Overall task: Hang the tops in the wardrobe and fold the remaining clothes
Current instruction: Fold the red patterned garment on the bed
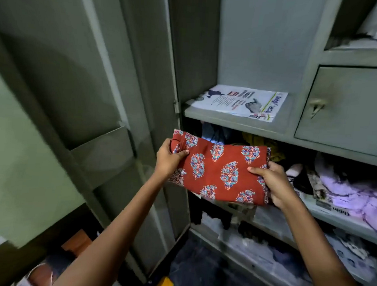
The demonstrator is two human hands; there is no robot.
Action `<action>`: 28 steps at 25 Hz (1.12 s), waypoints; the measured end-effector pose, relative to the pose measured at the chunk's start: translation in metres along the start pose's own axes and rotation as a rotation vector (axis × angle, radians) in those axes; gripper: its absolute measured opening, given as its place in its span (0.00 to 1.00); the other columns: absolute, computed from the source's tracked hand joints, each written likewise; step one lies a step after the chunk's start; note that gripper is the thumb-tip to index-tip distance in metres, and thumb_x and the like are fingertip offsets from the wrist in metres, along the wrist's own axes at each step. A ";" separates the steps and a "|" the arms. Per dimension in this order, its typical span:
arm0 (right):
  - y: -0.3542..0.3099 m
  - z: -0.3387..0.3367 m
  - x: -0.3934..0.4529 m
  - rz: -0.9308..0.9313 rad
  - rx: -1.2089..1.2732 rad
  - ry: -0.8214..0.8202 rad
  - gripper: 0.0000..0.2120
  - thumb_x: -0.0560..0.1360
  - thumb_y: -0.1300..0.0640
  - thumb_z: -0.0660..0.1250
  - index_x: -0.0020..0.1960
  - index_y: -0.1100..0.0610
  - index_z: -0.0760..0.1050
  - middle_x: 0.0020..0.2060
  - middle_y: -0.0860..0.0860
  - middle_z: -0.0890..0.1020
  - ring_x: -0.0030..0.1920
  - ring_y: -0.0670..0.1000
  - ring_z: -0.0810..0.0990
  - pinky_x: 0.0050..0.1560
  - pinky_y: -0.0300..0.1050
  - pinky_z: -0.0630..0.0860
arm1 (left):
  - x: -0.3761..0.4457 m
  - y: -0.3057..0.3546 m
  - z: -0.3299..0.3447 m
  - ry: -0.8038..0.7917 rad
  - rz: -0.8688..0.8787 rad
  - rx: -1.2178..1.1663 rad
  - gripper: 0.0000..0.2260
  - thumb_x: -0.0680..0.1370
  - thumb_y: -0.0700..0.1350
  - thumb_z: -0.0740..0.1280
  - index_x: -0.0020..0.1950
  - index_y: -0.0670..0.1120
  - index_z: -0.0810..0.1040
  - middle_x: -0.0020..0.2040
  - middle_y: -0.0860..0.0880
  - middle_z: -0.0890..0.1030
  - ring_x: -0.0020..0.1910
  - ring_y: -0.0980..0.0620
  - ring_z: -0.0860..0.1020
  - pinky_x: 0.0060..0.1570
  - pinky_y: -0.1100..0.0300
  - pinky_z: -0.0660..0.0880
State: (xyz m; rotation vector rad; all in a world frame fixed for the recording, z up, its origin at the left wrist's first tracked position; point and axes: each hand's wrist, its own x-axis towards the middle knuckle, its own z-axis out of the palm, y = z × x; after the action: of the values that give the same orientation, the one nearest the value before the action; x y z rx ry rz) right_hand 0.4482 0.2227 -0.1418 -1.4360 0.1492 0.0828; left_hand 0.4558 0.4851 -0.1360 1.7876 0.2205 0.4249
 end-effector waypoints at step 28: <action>-0.101 0.068 0.346 0.148 0.720 0.228 0.13 0.78 0.63 0.59 0.62 0.60 0.68 0.49 0.57 0.79 0.50 0.55 0.78 0.49 0.53 0.76 | 0.499 0.143 0.325 -0.686 0.687 0.862 0.13 0.73 0.36 0.62 0.54 0.46 0.79 0.54 0.43 0.80 0.54 0.43 0.78 0.50 0.52 0.75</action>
State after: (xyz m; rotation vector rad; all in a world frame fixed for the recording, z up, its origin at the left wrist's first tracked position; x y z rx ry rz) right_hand 0.8085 0.2647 -0.0871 -0.7102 0.4269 -0.0160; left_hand 1.0311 0.3415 0.0178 2.7283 -0.8364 0.1554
